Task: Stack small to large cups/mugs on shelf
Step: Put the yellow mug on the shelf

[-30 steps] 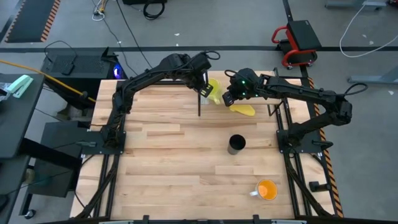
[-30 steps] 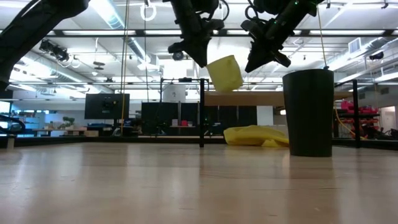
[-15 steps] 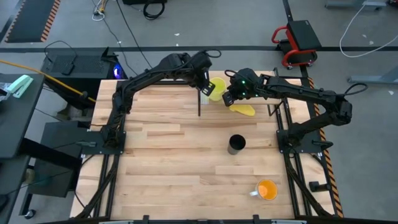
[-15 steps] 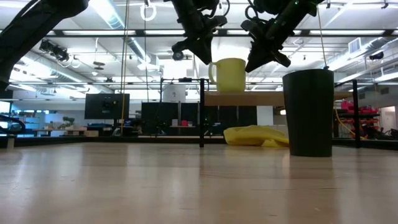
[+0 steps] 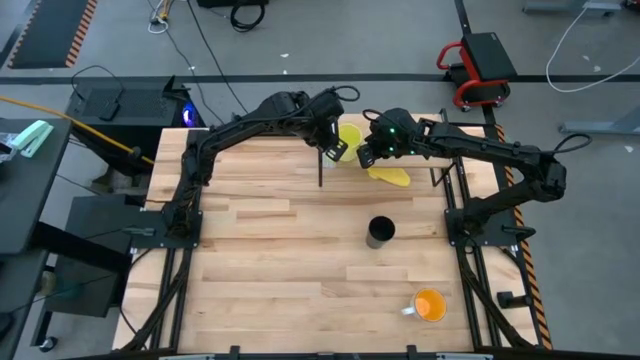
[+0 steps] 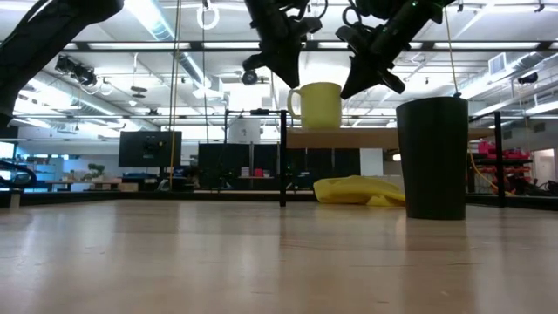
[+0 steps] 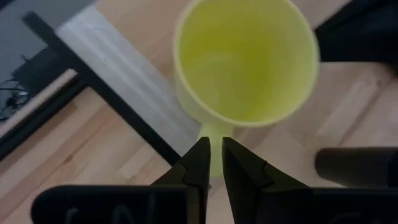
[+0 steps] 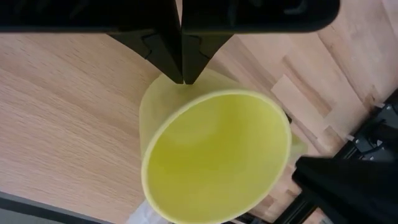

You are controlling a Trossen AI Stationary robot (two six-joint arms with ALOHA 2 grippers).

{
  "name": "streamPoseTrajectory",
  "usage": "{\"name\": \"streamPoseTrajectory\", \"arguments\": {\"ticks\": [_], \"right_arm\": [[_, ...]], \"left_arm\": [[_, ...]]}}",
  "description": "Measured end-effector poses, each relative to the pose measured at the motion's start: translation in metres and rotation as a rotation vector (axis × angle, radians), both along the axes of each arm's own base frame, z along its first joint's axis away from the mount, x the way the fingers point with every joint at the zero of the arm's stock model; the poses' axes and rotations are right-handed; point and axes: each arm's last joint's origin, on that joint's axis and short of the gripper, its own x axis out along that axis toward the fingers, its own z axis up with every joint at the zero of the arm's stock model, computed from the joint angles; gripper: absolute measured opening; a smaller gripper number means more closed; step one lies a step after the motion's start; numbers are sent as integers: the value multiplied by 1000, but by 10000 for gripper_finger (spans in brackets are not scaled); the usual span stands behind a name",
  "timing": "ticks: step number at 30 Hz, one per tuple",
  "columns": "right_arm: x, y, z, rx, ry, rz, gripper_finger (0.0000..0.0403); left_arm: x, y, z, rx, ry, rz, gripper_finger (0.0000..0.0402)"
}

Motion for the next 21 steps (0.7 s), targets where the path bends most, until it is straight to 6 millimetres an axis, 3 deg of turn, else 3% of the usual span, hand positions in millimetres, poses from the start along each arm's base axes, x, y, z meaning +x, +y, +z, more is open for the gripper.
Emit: {"name": "streamPoseTrajectory", "arguments": {"ticks": [9, 21], "right_arm": [[0, 0, 0, 5, -3, -5, 0], [1, 1, 1, 29, -26, -3, 0]], "left_arm": [[-8, 2, -4, -6, 87, 24, 39], [-6, 2, -4, 7, 76, 16, 34]]}}
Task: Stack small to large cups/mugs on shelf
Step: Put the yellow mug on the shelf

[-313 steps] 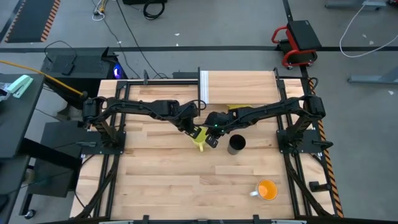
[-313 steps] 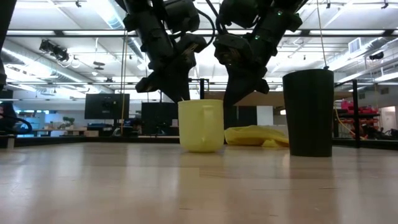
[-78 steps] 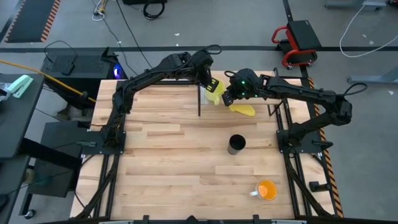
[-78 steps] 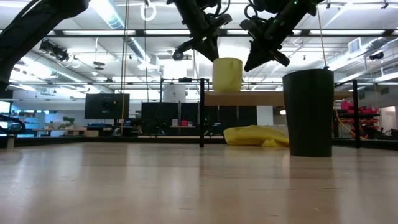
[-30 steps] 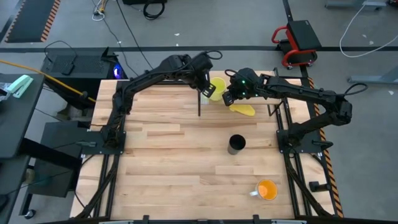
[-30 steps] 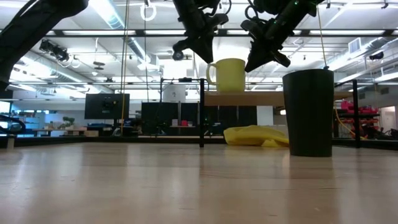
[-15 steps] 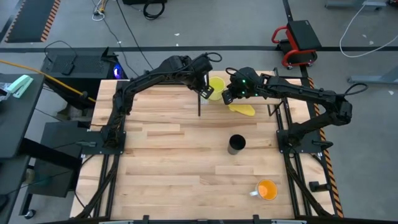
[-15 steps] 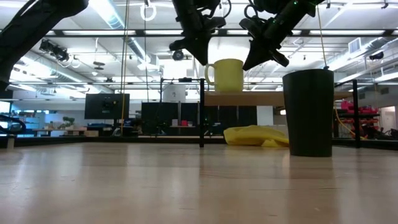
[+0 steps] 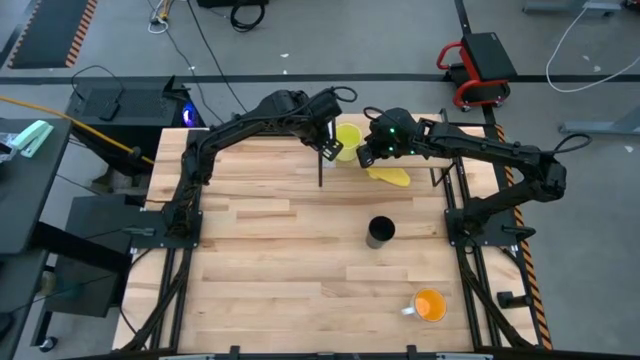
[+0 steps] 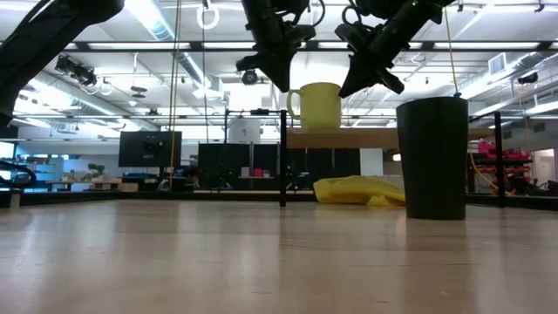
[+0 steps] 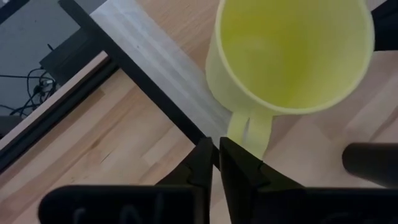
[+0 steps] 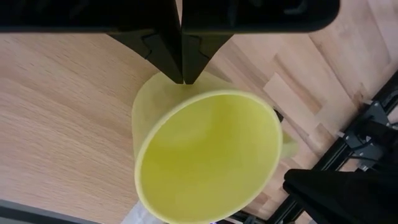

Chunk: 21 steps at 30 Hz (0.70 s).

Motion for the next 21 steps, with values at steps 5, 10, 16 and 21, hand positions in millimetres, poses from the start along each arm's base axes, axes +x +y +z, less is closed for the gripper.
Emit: {"name": "streamPoseTrajectory", "arguments": {"ticks": [5, 10, 16, 21], "right_arm": [[0, 0, 0, 3, -1, -2, 0], [0, 0, 0, 7, -4, -7, 0], [0, 0, 0, 8, -4, -7, 0], [0, 0, 0, 7, -5, -7, 0]], "left_arm": [[1, 3, -2, 1, -2, 5, 34], [6, 4, -10, -4, 13, -1, 39], [11, 3, -15, -11, 7, -11, 37], [12, 2, -15, -53, -17, -36, 29]]}}
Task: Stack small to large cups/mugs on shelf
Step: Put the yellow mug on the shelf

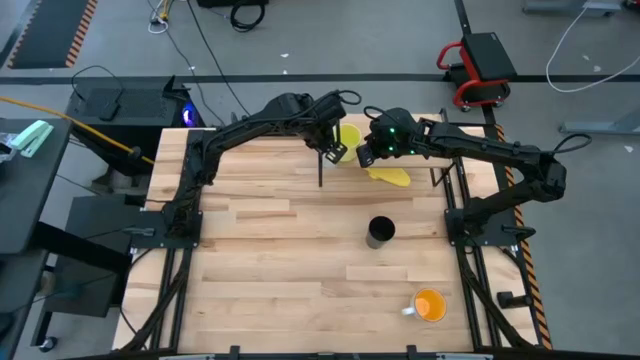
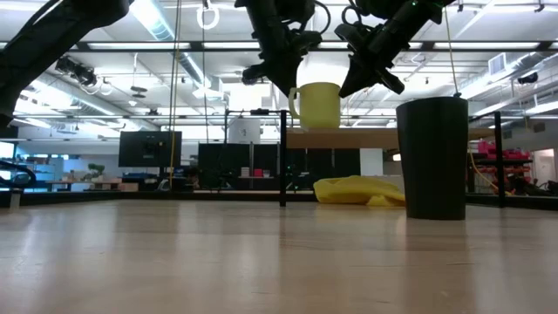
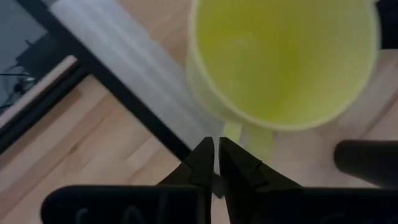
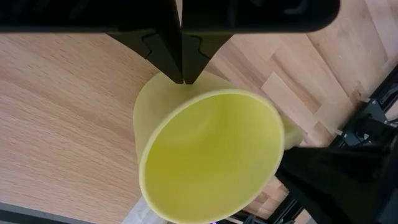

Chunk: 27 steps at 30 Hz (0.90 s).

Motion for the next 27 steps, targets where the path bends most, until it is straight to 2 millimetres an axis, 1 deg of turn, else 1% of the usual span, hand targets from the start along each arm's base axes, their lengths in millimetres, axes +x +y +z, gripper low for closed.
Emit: {"name": "streamPoseTrajectory", "arguments": {"ticks": [5, 9, 19, 27], "right_arm": [[-2, -4, 0, -4, 3, -14, 0], [-3, -7, 1, -11, -3, -21, 0], [-2, -8, 1, -12, -16, -25, 0], [-2, -8, 2, 10, -40, -47, 0]], "left_arm": [[5, -3, 2, 4, -49, -13, 29], [6, -3, 2, 0, -56, -14, 34], [6, -3, 2, 1, -57, -11, 23], [6, -3, 2, 1, -57, -11, 33]]}}
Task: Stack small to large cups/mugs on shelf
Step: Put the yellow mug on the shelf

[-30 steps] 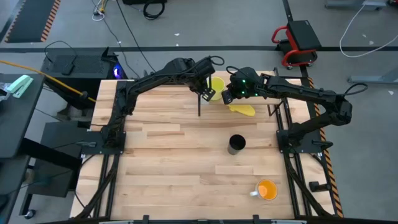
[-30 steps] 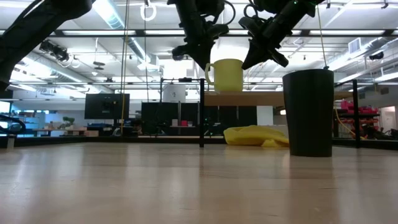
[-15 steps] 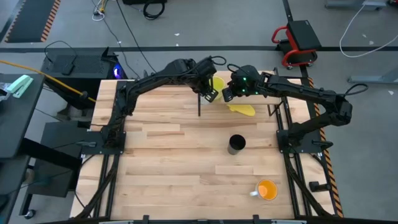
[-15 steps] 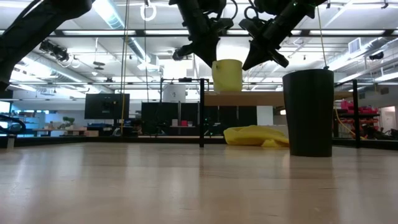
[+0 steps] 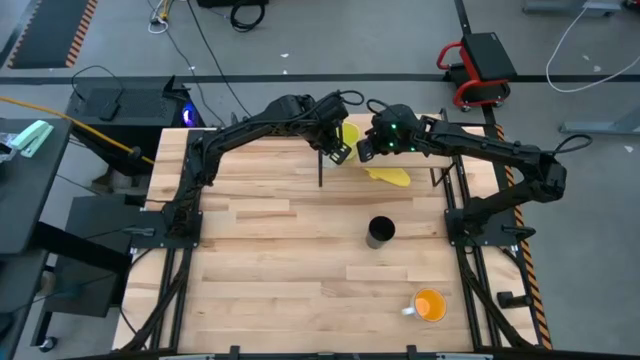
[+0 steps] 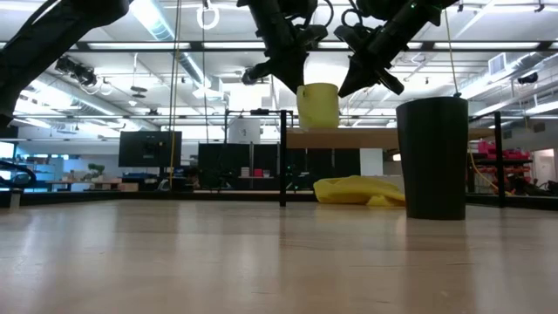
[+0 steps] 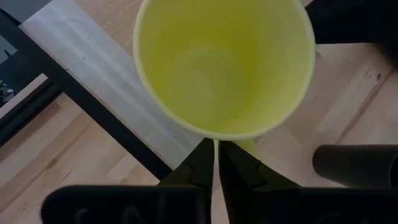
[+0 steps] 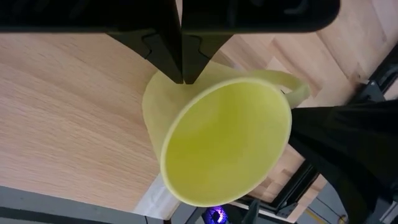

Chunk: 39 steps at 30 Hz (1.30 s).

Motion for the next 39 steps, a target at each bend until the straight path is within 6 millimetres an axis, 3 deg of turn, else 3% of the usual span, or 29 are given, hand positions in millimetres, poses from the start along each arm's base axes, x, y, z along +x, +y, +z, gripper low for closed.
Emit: {"name": "streamPoseTrajectory", "arguments": {"ticks": [13, 23, 29, 39], "right_arm": [[-4, 1, -2, 12, 32, -64, 0], [-8, 18, 9, 30, -9, -61, 0], [1, 17, 4, 24, -19, -67, 0], [-1, 10, 6, 17, -40, -99, 0]], "left_arm": [[-2, 0, -1, 5, 19, -9, 21], [-5, -6, -3, -18, 82, -23, 26], [6, -19, -4, -12, 38, -82, 18], [6, -12, -4, -4, 15, -53, 24]]}}
